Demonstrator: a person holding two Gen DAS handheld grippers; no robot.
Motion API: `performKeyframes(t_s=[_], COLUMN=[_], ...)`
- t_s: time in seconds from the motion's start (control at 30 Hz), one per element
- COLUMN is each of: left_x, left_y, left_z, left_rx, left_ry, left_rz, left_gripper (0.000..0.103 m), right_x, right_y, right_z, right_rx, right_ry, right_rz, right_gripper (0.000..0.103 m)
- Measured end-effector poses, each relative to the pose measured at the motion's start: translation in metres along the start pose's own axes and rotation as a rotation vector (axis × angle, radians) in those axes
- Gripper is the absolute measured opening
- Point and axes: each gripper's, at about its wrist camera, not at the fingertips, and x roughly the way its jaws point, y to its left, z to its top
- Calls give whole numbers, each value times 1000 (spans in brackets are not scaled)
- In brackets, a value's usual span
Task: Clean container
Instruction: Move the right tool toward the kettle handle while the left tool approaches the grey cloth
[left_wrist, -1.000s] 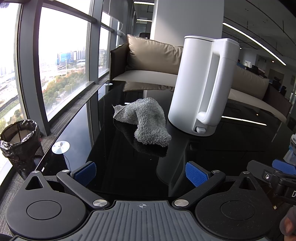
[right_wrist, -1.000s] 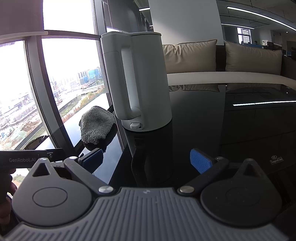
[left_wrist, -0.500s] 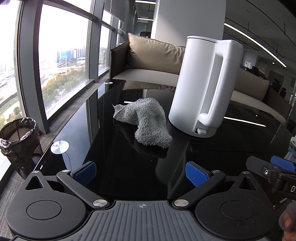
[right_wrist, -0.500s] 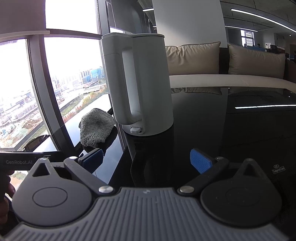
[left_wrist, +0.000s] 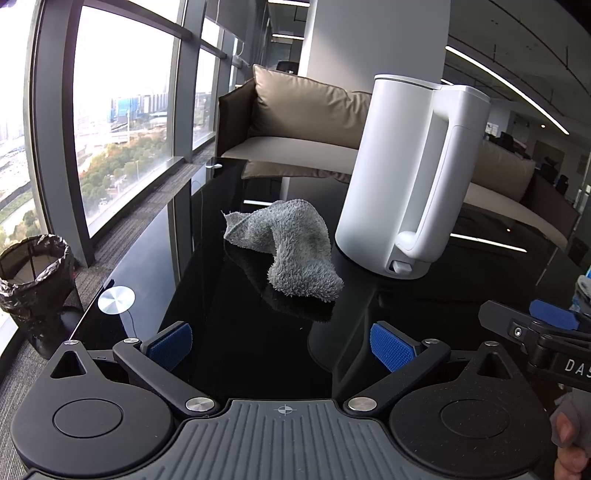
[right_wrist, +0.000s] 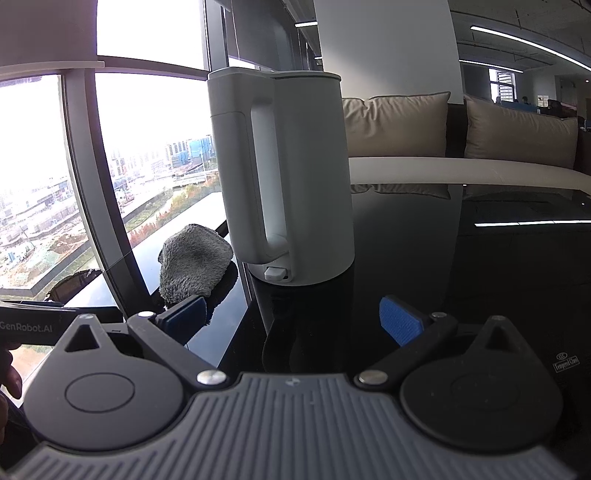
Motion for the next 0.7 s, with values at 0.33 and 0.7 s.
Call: performKeyframes(t_s=[0.33,0.7], left_x=[6,14], left_y=[0,1], left_z=[11,22], left_rx=[7,10], left_ry=[2,0], left_rz=[-7,-10], left_gripper=[102,102], right_x=[22,33], right_y=[-2,-1], right_z=[6,12], right_rx=[13,9], right_ry=[48,54], right_rz=[-6,-13], right_gripper=[102,102])
